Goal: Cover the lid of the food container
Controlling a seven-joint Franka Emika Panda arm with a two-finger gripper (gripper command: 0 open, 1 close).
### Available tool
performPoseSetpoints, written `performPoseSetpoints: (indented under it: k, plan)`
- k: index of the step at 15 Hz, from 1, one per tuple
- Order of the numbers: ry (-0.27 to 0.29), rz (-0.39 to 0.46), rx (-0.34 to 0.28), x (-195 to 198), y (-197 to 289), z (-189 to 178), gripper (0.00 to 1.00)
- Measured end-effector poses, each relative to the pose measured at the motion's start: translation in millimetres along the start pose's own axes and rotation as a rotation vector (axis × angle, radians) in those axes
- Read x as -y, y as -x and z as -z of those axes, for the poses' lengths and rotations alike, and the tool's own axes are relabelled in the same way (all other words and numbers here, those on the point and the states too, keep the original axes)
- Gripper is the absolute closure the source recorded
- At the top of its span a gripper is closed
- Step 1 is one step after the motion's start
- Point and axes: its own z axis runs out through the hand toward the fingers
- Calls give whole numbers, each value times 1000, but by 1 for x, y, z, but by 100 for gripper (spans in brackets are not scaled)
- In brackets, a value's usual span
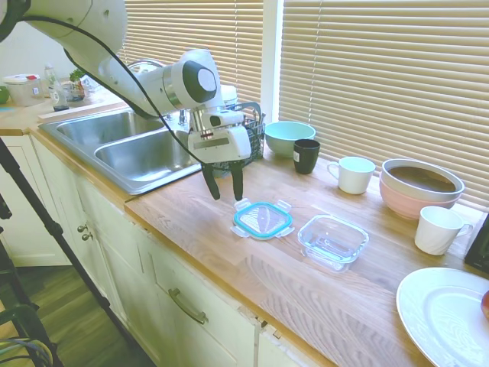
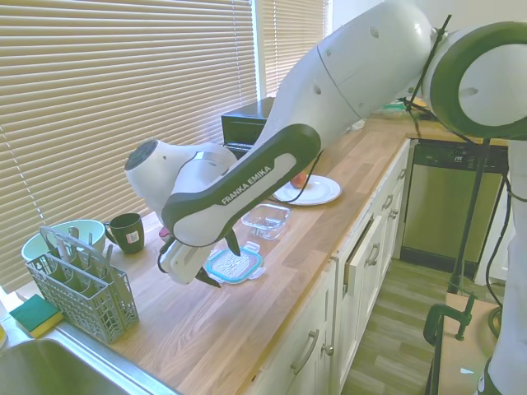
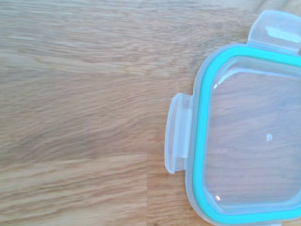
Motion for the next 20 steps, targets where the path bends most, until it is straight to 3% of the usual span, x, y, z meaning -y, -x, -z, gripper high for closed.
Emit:
performPoseSetpoints:
  k: [7,20]
  plan:
    - [47,16,-52,15,6,-19,0]
    - [42,0,-86,41,-18,-25,0]
